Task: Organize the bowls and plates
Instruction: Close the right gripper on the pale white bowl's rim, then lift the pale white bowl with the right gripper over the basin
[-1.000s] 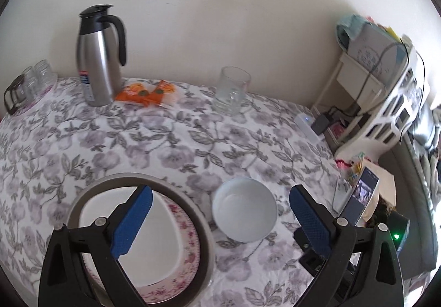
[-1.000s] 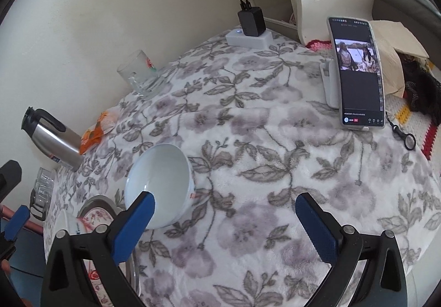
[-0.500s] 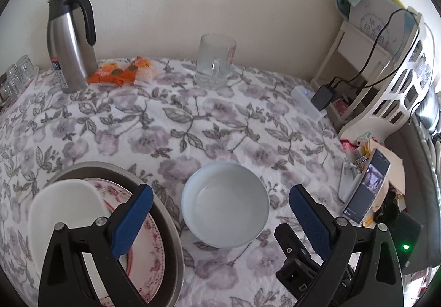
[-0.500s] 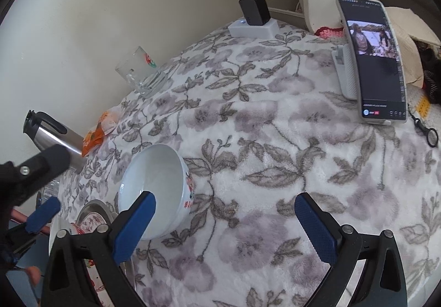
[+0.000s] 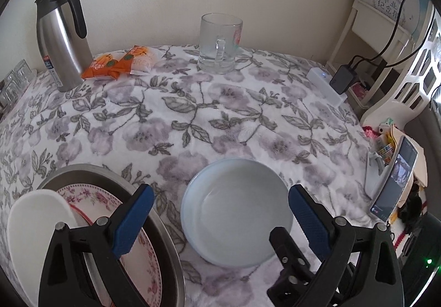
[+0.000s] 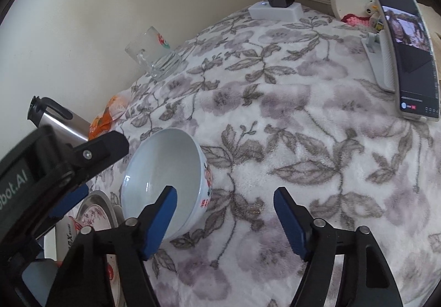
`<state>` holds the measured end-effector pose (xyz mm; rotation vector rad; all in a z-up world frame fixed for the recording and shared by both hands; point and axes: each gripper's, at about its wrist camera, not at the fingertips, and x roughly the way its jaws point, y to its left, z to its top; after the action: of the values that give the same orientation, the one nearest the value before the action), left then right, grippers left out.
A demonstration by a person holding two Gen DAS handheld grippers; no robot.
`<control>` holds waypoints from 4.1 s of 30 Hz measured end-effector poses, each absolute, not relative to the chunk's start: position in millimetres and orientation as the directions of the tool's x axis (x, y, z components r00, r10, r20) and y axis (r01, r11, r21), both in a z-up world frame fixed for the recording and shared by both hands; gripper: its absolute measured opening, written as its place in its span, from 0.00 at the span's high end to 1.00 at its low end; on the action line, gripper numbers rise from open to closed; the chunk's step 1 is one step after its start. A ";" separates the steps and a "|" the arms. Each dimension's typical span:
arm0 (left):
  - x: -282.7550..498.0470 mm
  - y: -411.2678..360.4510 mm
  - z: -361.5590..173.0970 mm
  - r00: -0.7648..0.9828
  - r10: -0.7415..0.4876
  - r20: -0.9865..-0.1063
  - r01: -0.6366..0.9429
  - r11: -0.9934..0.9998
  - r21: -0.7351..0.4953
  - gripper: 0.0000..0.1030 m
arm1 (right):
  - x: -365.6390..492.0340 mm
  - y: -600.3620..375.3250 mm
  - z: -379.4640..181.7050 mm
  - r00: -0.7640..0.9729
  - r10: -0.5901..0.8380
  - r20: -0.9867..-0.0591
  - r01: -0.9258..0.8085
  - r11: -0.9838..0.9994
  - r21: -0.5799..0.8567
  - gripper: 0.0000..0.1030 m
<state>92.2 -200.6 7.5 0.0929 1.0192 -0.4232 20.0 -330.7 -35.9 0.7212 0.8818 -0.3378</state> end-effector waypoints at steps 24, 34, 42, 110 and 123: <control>98.3 -210.8 -6.3 0.408 -0.320 -0.855 0.441 0.889 -0.122 0.26 | 16.1 -343.6 -55.3 0.632 0.080 -0.771 0.551 0.652 0.520 0.77; 99.2 -211.5 -22.4 0.364 -0.287 -0.886 0.437 0.893 -0.109 0.66 | 16.1 -344.1 -62.8 0.617 0.101 -0.781 0.559 0.641 0.525 0.77; 103.5 -202.8 -24.8 0.365 -0.281 -0.888 0.419 0.901 -0.113 0.80 | 23.4 -332.2 -59.9 0.624 0.138 -0.769 0.516 0.667 0.538 0.83; 91.1 0.3 94.0 0.525 -0.492 -0.695 0.216 0.866 -0.450 0.83 | 26.4 -169.4 97.7 0.746 0.069 -0.662 0.252 0.891 0.377 0.83; 92.5 44.4 84.3 0.522 -0.499 -0.692 0.154 0.853 -0.499 0.83 | 35.5 -135.2 93.6 0.712 0.086 -0.697 0.222 0.914 0.340 0.83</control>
<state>92.5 44.4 84.3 -0.4042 0.9468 -0.4039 35.5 -135.2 93.6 0.4226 0.7809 -0.0781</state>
